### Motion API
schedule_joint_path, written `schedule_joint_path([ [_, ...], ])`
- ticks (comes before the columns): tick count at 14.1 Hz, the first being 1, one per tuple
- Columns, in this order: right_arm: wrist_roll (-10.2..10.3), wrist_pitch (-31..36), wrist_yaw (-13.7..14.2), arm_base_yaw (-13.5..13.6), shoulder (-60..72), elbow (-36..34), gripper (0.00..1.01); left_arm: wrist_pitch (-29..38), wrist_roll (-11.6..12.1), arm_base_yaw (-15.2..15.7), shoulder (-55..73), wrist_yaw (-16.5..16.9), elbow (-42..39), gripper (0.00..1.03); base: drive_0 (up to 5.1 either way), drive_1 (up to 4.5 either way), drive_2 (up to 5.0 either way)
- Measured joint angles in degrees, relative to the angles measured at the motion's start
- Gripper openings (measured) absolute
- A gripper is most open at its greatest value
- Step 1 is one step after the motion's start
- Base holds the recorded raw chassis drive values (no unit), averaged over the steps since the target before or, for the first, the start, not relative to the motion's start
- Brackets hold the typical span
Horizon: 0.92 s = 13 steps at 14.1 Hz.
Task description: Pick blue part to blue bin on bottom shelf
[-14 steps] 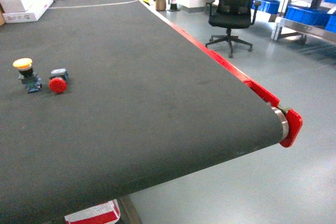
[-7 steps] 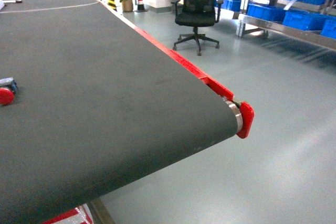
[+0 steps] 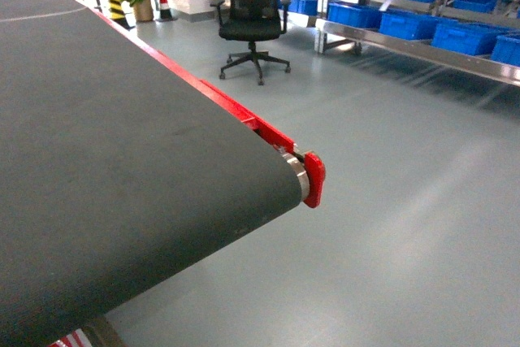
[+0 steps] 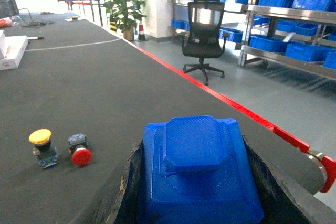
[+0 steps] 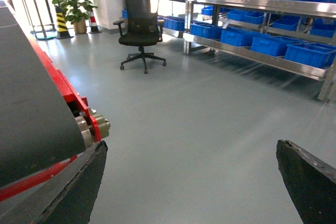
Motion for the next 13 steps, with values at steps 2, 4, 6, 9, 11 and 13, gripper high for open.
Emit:
schedule_joint_path([
  [2, 0.0, 0.0, 0.0, 0.0, 0.0, 0.0, 0.98, 0.0, 0.0, 0.0, 0.0, 0.0, 0.0, 0.45, 0.0, 0.00, 0.0],
  [4, 0.0, 0.0, 0.0, 0.0, 0.0, 0.0, 0.98, 0.0, 0.0, 0.0, 0.0, 0.0, 0.0, 0.45, 0.0, 0.00, 0.0],
  [6, 0.0, 0.0, 0.0, 0.0, 0.0, 0.0, 0.98, 0.0, 0.0, 0.0, 0.0, 0.0, 0.0, 0.45, 0.0, 0.00, 0.0],
  [9, 0.0, 0.0, 0.0, 0.0, 0.0, 0.0, 0.98, 0.0, 0.0, 0.0, 0.0, 0.0, 0.0, 0.45, 0.0, 0.00, 0.0],
  [11, 0.0, 0.0, 0.0, 0.0, 0.0, 0.0, 0.98, 0.0, 0.0, 0.0, 0.0, 0.0, 0.0, 0.45, 0.0, 0.00, 0.0],
  [13, 0.0, 0.0, 0.0, 0.0, 0.0, 0.0, 0.98, 0.0, 0.0, 0.0, 0.0, 0.0, 0.0, 0.45, 0.0, 0.00, 0.0],
])
